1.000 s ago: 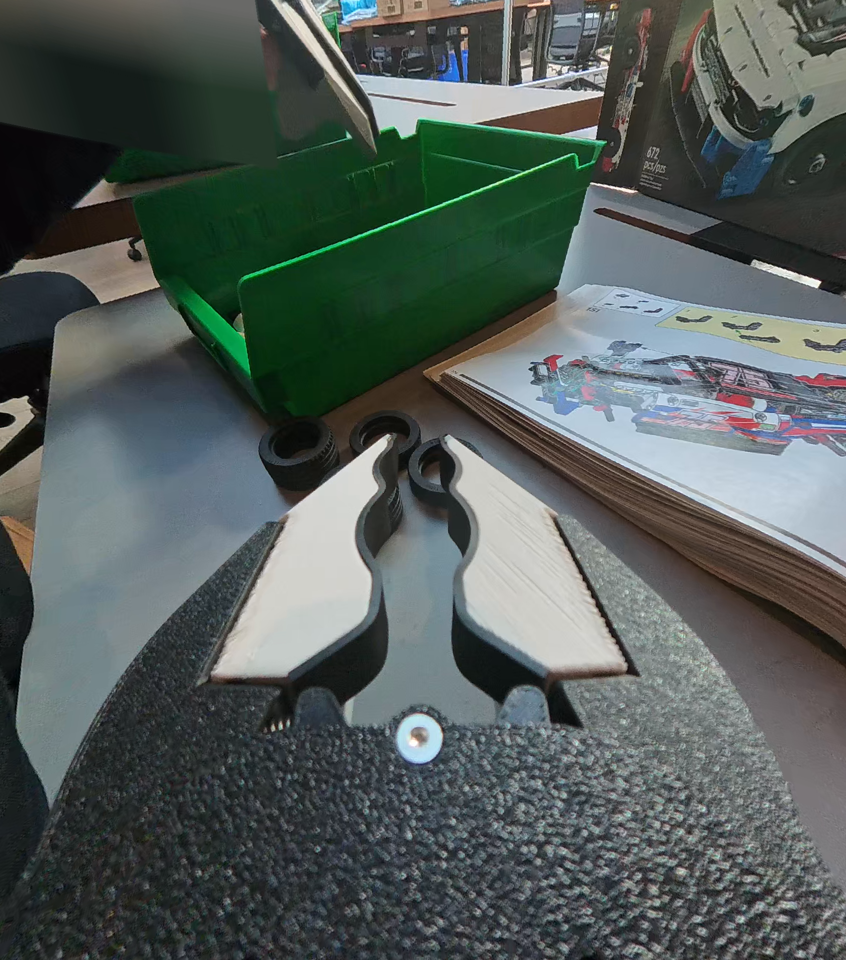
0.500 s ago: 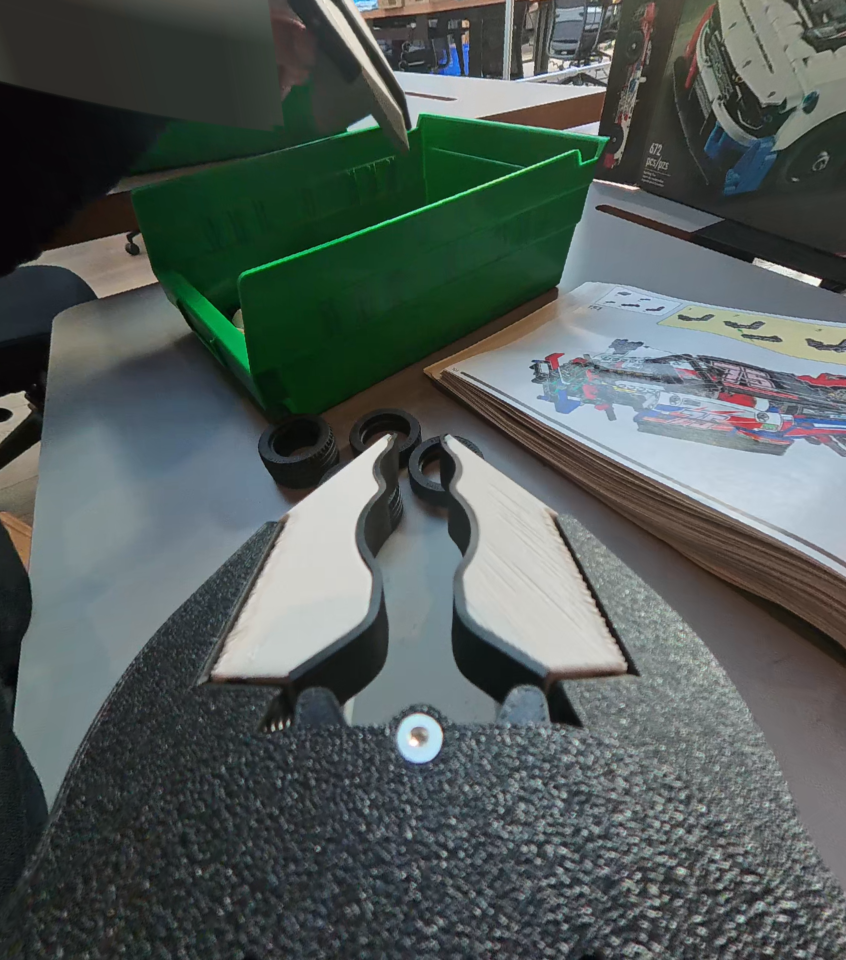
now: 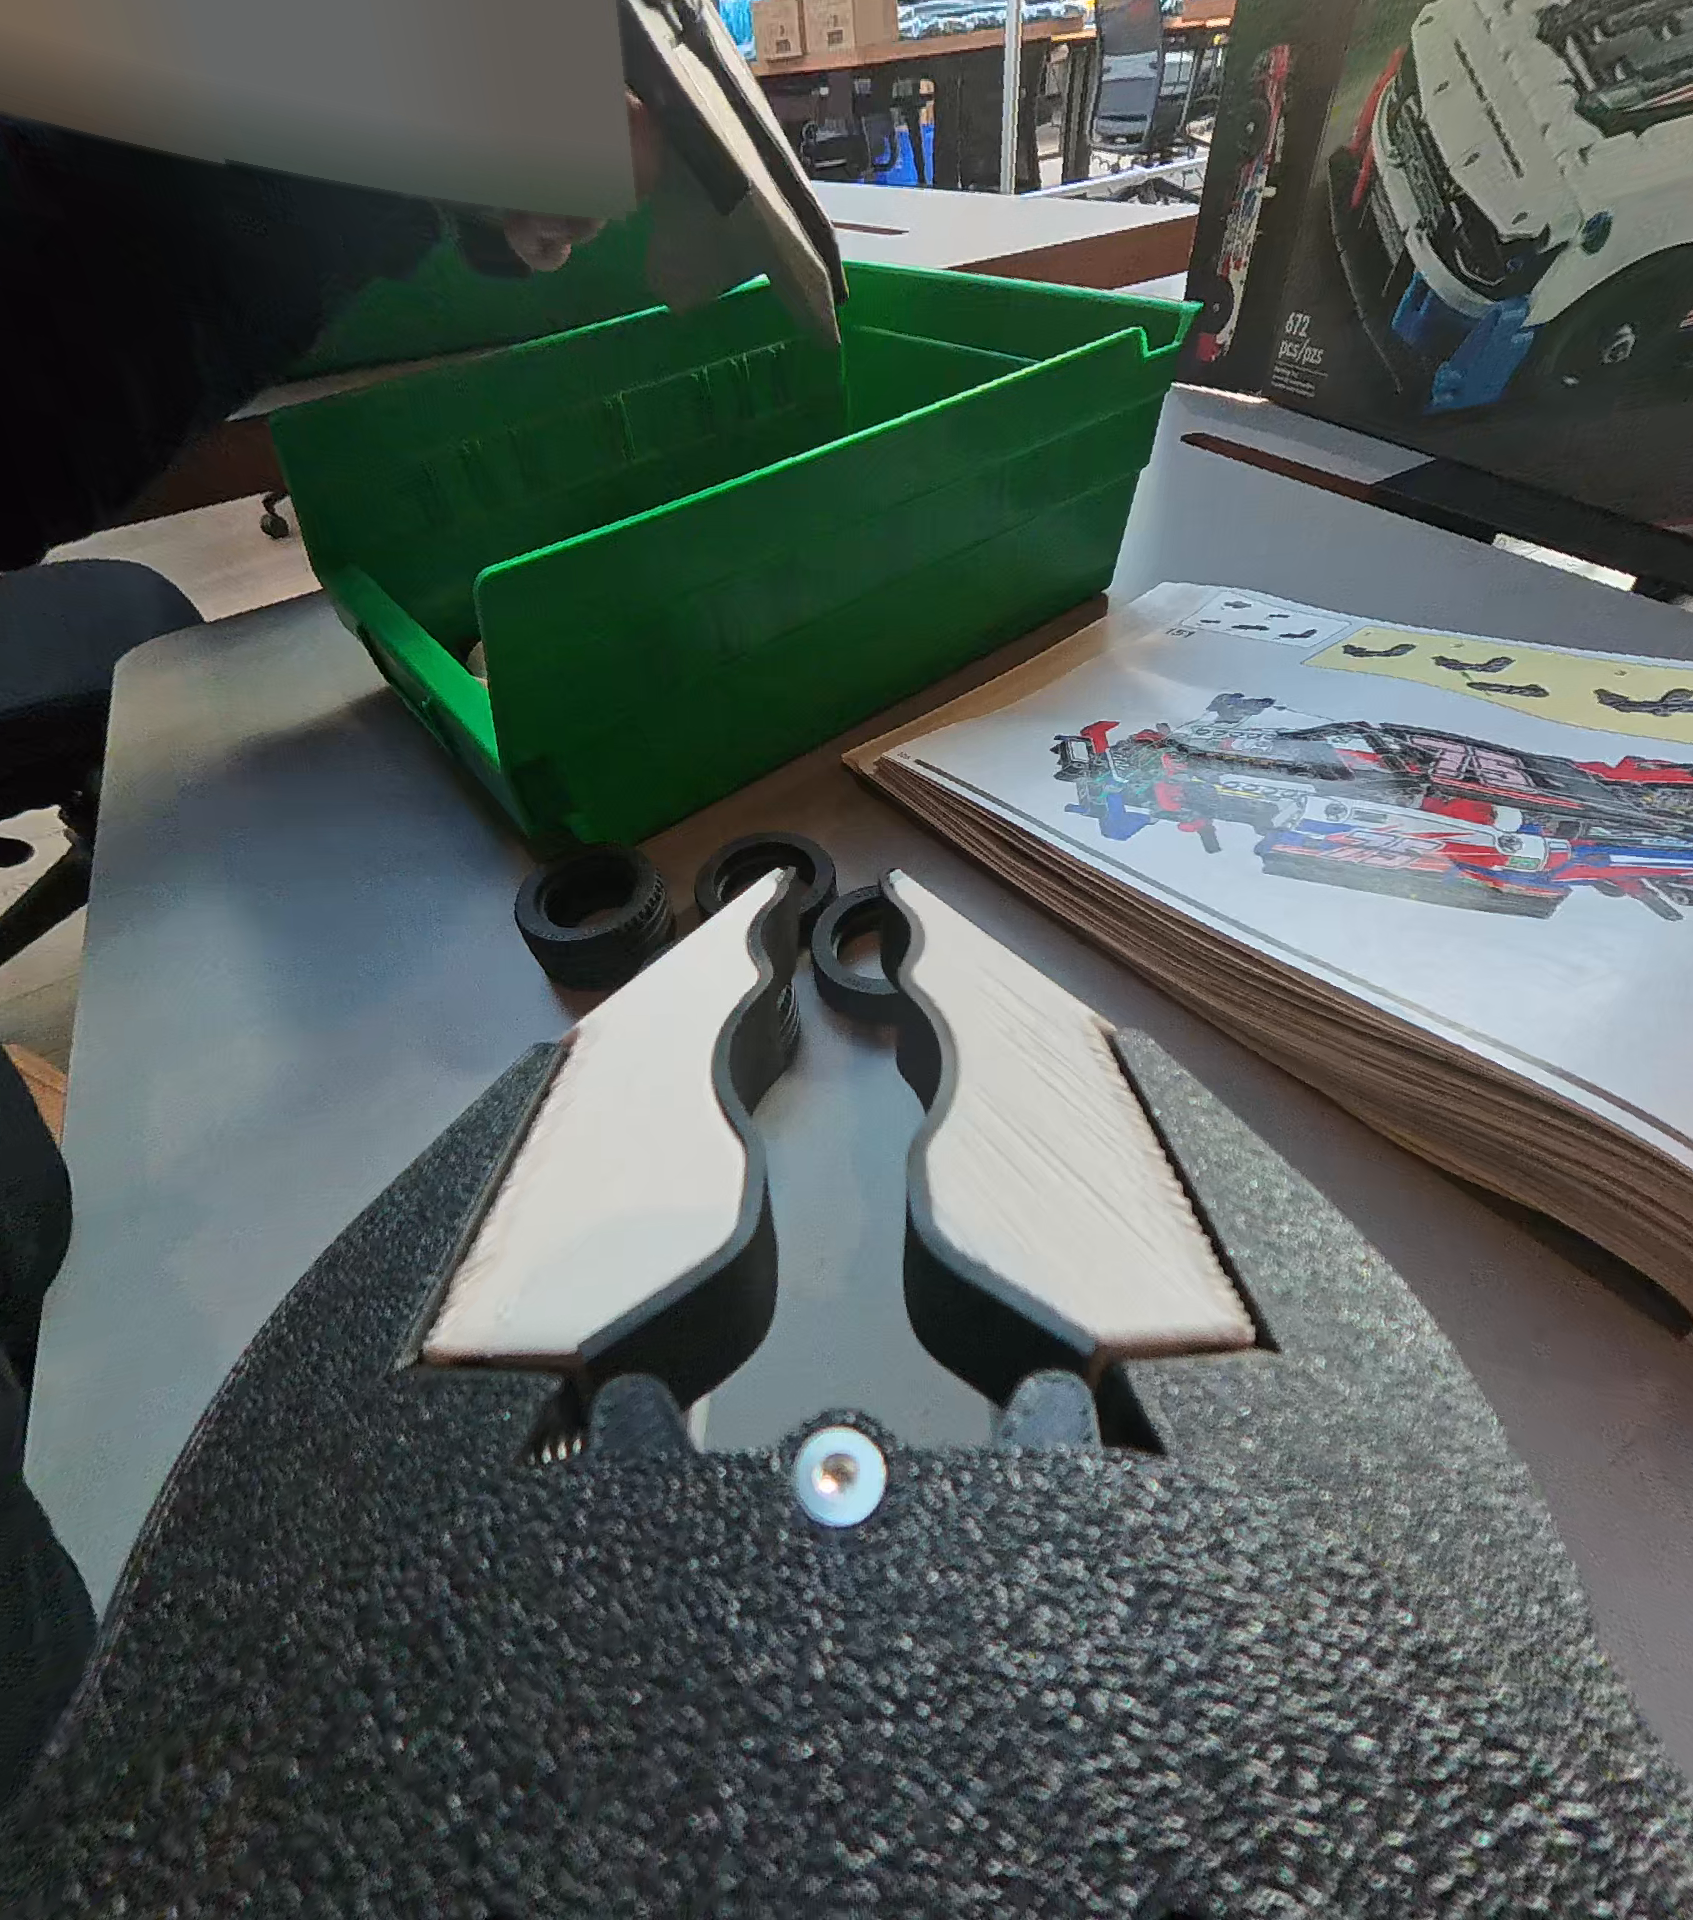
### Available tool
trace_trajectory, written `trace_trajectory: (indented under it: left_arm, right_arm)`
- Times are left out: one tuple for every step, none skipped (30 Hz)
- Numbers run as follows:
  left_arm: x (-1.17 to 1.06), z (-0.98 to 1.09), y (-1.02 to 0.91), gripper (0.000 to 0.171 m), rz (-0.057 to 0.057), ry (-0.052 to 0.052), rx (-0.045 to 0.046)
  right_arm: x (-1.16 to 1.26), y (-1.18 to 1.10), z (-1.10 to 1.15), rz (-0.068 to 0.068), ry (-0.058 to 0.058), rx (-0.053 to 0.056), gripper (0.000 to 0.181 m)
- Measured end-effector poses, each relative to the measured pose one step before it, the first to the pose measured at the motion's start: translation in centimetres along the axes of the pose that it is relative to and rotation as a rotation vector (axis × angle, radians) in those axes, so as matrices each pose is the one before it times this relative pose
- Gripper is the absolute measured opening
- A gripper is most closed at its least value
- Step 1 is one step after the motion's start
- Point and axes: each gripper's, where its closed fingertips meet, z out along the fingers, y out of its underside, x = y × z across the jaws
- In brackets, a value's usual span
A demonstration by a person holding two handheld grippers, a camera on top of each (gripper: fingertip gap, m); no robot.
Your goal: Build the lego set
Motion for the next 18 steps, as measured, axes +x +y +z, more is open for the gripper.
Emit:
trace_trajectory:
  left_arm:
    - [0.067, 0.062, -0.038, 0.043, -0.0003, 0.0032, -0.00292]
    - [0.075, 0.069, -0.021, 0.043, 0.0022, 0.0027, -0.00301]
    - [0.050, 0.073, -0.031, 0.043, 0.0041, 0.0006, -0.00372]
    - [0.003, 0.075, -0.032, 0.043, 0.0041, -0.0021, -0.00359]
    - [0.018, 0.058, -0.045, 0.043, 0.0043, -0.0007, -0.00348]
    - [0.030, 0.050, -0.049, 0.042, 0.0045, 0.0011, -0.00285]
    - [0.057, 0.057, -0.064, 0.041, 0.0056, 0.0029, -0.00311]
    - [0.176, 0.075, -0.030, 0.038, 0.0099, 0.0091, -0.00592]
    - [0.349, 0.140, 0.014, 0.034, 0.0186, 0.0191, -0.01054]
    - [0.403, 0.218, 0.019, 0.030, 0.0264, 0.0211, -0.01572]
    - [0.259, 0.285, 0.050, 0.029, 0.0308, 0.0113, -0.02311]
    - [0.097, 0.346, 0.027, 0.028, 0.0325, 0.0010, -0.02838]
    - [0.165, 0.406, -0.078, 0.027, 0.0339, 0.0026, -0.02791]
    - [0.394, 0.436, -0.198, 0.023, 0.0360, 0.0164, -0.02500]
    - [0.623, 0.465, -0.345, 0.022, 0.0394, 0.0294, -0.01944]
    - [0.542, 0.534, -0.517, 0.022, 0.0377, 0.0237, -0.01072]
    - [0.331, 0.611, -0.487, 0.022, 0.0412, 0.0093, -0.01308]
    - [0.117, 0.690, -0.308, 0.022, 0.0401, -0.0030, -0.02054]
  right_arm:
    - [0.005, -0.018, -0.008, 0.0001, -0.0002, 0.0007, 0.014]
    - [0.007, -0.015, -0.010, 0.0006, 0.0001, 0.0014, 0.014]
    - [0.015, -0.014, -0.011, 0.0011, 0.0002, 0.0012, 0.014]
    - [0.029, -0.009, 0.001, 0.0018, 0.0001, 0.0004, 0.014]
    - [0.007, -0.007, -0.006, 0.0006, 0.0001, 0.0006, 0.014]
    - [0.001, -0.005, -0.005, -0.0006, 0.0004, 0.0006, 0.014]
    - [-0.004, -0.008, -0.010, -0.0011, 0.0007, 0.0002, 0.014]
    - [-0.004, 0.002, 0.009, -0.0010, 0.0006, -0.0002, 0.014]
    - [-0.003, 0.008, 0.005, -0.0008, 0.0001, -0.0007, 0.014]
    - [-0.011, 0.022, 0.014, -0.0006, -0.0004, -0.0012, 0.014]
    - [-0.026, 0.014, 0.020, -0.0006, -0.0008, -0.0014, 0.014]
    - [-0.014, 0.013, 0.012, -0.0013, -0.0002, -0.0012, 0.014]
    - [-0.022, 0.010, 0.015, -0.0021, 0.0002, -0.0009, 0.014]
    - [-0.019, 0.013, 0.006, -0.0027, 0.0008, -0.0008, 0.014]
    - [-0.016, 0.007, 0.009, -0.0029, 0.0016, -0.0004, 0.014]
    - [-0.012, -0.010, -0.007, -0.0031, 0.0012, 0.0005, 0.014]
    - [-0.016, -0.015, -0.013, -0.0026, 0.0012, 0.0010, 0.014]
    - [-0.020, -0.007, -0.019, -0.0019, 0.0005, 0.0013, 0.013]
